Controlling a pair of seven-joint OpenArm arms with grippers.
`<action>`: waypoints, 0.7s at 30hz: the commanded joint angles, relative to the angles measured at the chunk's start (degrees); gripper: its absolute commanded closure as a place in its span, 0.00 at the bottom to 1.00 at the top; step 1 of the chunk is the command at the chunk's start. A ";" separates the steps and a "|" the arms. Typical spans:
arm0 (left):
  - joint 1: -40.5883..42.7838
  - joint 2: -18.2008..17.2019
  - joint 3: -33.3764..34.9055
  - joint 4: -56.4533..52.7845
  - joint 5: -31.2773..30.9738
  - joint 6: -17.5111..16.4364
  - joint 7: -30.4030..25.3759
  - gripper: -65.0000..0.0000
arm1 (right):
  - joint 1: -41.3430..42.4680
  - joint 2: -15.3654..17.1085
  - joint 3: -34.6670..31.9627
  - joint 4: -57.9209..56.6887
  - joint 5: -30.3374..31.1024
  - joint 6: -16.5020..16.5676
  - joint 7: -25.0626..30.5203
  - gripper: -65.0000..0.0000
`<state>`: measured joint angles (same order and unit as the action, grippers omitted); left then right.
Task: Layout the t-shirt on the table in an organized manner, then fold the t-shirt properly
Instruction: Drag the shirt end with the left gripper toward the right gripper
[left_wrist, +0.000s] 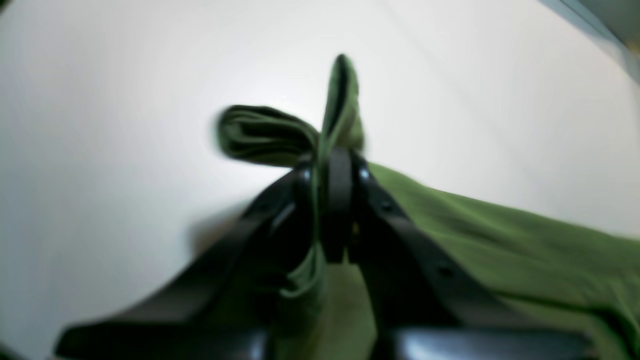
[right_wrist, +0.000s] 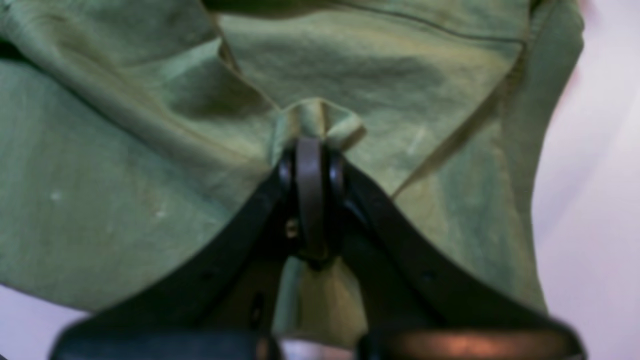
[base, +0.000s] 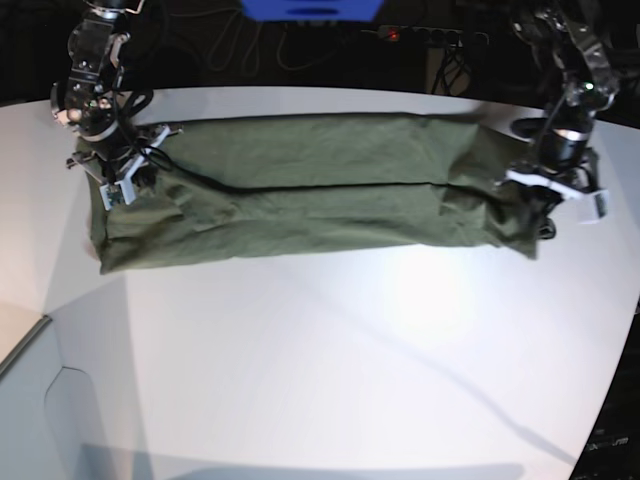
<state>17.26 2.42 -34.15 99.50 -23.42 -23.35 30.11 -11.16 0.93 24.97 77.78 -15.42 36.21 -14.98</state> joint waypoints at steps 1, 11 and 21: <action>0.55 0.44 2.28 1.29 -0.71 -0.78 -1.23 1.00 | -0.31 -0.18 -0.14 -0.20 -1.59 0.59 -2.91 1.00; 1.34 6.58 19.16 1.81 17.49 -0.69 -1.67 1.00 | -0.31 -0.18 -0.14 -0.20 -1.59 0.59 -2.91 1.00; -1.56 6.58 39.29 -5.13 21.79 16.28 -6.94 1.00 | -0.31 -0.18 -0.14 -0.20 -1.59 0.59 -2.91 1.00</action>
<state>16.49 8.43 4.95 93.08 -0.91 -6.83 25.02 -11.16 0.91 24.97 77.76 -15.22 36.18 -14.94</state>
